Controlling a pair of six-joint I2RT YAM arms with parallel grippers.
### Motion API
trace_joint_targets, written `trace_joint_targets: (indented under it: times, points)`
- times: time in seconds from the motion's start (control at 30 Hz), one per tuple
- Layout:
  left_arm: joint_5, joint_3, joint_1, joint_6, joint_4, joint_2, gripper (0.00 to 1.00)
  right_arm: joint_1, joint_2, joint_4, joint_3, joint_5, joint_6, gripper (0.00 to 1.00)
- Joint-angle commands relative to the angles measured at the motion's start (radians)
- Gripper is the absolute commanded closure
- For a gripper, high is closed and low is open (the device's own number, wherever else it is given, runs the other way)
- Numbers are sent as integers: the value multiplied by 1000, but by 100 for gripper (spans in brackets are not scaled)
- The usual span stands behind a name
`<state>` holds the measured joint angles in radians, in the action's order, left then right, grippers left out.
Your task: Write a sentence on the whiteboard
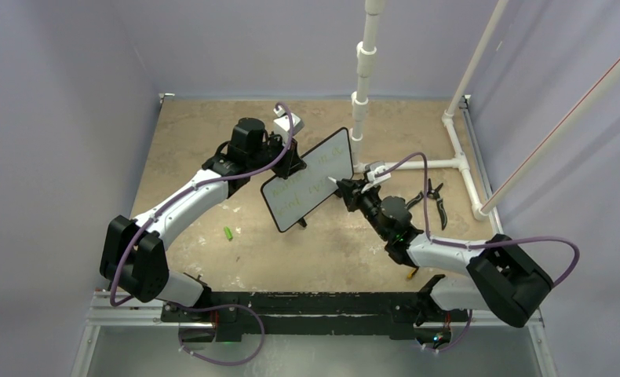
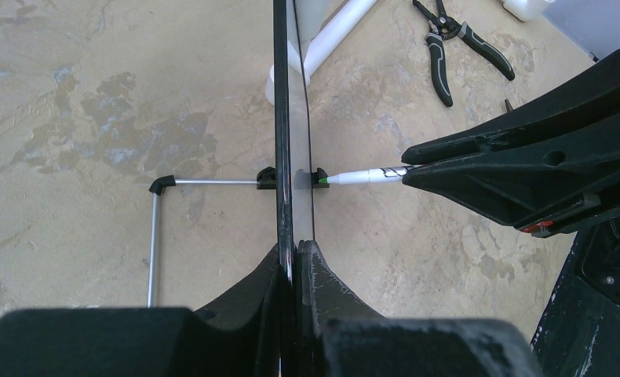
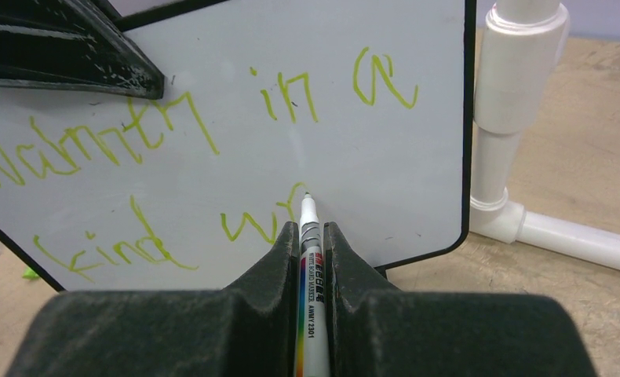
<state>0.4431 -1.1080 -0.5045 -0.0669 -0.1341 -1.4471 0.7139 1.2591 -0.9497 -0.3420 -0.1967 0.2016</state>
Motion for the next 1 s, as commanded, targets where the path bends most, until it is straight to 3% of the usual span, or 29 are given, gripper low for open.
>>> trace_joint_targets:
  times: [0.0, 0.97]
  points:
    - [32, 18, -3, 35, 7, 6, 100, 0, 32, -48, -50, -36, 0, 100]
    - [27, 23, -3, 38, 6, 13, 100, -1, 135, 81, -109, -73, 51, 100]
